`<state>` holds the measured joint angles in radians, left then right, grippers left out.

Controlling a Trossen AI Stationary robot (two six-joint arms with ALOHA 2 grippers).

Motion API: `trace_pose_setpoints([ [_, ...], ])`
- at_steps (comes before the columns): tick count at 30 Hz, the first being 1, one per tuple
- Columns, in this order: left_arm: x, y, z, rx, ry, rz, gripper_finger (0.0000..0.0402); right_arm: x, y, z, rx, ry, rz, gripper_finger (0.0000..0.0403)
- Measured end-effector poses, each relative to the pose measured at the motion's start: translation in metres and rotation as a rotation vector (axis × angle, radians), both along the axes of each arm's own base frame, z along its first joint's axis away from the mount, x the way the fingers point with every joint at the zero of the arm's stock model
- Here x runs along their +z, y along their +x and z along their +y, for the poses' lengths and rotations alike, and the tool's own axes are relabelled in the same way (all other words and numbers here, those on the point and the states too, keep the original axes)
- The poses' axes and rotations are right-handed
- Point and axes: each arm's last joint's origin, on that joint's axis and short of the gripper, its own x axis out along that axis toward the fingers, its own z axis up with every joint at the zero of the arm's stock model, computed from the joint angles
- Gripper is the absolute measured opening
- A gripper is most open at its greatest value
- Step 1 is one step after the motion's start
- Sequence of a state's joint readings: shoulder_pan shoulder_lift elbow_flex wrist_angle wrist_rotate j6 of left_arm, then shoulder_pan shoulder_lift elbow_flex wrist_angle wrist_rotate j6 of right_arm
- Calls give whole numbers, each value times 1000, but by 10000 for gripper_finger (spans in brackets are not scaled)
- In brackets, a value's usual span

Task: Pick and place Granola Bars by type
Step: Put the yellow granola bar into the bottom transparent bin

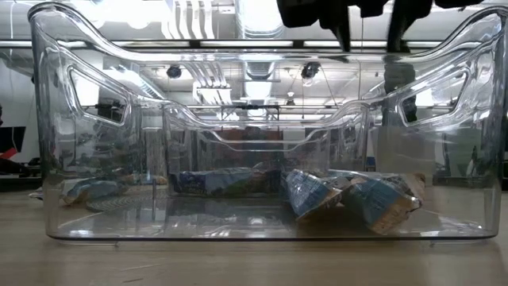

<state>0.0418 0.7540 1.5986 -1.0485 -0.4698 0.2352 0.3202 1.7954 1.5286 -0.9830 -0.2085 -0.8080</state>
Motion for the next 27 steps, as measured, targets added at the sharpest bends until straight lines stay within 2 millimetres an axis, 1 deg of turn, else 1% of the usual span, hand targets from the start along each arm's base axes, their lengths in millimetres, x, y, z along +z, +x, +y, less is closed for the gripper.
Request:
trace_pose_setpoints([
  [6,0,0,0,0,0,0,0,11,2,-1,-44,15,-24,123],
  [10,0,0,0,0,0,0,0,25,1,-2,-107,48,-48,106],
  [13,0,0,0,0,0,0,0,40,-3,-3,-162,78,-70,90],
  [20,0,0,0,0,-1,0,0,82,-24,-13,-367,118,-167,44],
  [25,0,0,0,0,-1,-1,0,113,-44,-23,-587,175,-278,14],
  [27,0,0,0,0,-1,0,0,125,-51,-26,-675,217,-325,10],
])
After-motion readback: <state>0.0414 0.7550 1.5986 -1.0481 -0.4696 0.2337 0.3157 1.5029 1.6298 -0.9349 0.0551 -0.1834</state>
